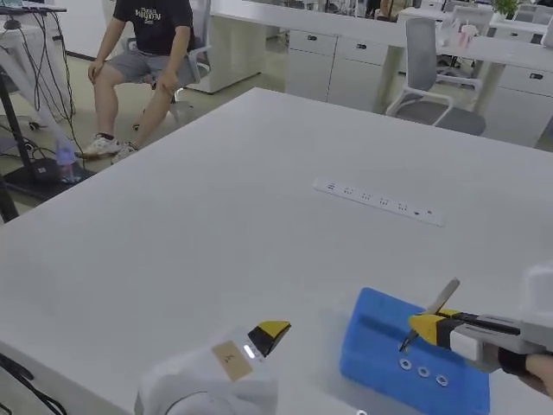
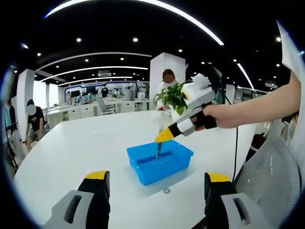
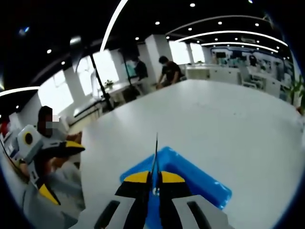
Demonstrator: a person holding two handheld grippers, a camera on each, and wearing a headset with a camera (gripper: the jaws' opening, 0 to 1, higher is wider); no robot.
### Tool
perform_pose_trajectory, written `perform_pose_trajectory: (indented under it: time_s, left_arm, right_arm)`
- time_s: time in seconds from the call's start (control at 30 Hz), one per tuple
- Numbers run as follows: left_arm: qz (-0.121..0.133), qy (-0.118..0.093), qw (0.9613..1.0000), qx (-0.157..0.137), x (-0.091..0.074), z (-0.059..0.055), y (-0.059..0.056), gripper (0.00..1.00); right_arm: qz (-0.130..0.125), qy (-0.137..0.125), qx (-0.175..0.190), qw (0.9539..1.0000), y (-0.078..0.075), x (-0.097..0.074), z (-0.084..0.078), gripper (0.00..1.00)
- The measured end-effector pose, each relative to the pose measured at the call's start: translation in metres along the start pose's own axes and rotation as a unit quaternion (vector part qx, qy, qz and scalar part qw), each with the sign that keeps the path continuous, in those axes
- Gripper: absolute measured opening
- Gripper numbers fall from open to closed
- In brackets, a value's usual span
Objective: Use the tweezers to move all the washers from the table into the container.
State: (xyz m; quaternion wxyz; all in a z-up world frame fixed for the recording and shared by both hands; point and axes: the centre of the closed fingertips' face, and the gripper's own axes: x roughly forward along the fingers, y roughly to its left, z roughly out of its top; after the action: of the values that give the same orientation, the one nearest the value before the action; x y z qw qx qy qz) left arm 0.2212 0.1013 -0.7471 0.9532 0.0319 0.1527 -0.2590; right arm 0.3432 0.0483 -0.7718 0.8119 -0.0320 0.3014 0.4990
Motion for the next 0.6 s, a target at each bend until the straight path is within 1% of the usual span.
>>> perform_pose_trajectory:
  time_s: [0.17,0.23,0.3,0.37,0.5,0.6]
  left_arm:
    - [0.0,0.0,1.0,-0.001,0.0,-0.001,0.001,0.83]
    - [0.0,0.0,1.0,0.0,0.0,-0.001,0.001,0.82]
    - [0.001,0.0,1.0,-0.001,0.0,0.0,0.001,0.82]
    - [0.002,0.0,1.0,-0.001,0.0,0.0,0.001,0.82]
    - [0.002,-0.001,1.0,-0.001,0.0,0.0,0.001,0.82]
    - [0.002,0.0,1.0,-0.001,0.0,0.0,0.001,0.82]
  right_arm:
    - [0.001,0.007,0.009,0.9999,-0.006,0.008,-0.005,0.03]
    - [0.001,0.01,0.012,0.9999,-0.005,0.009,-0.007,0.03]
    - [0.0,0.012,0.014,0.9998,-0.01,0.013,-0.009,0.03]
    - [0.001,0.011,0.021,0.9997,-0.01,0.013,-0.008,0.03]
    - [0.0,0.014,0.03,0.9995,-0.018,0.02,-0.01,0.03]
    - [-0.001,0.014,0.033,0.9994,-0.017,0.021,-0.01,0.03]
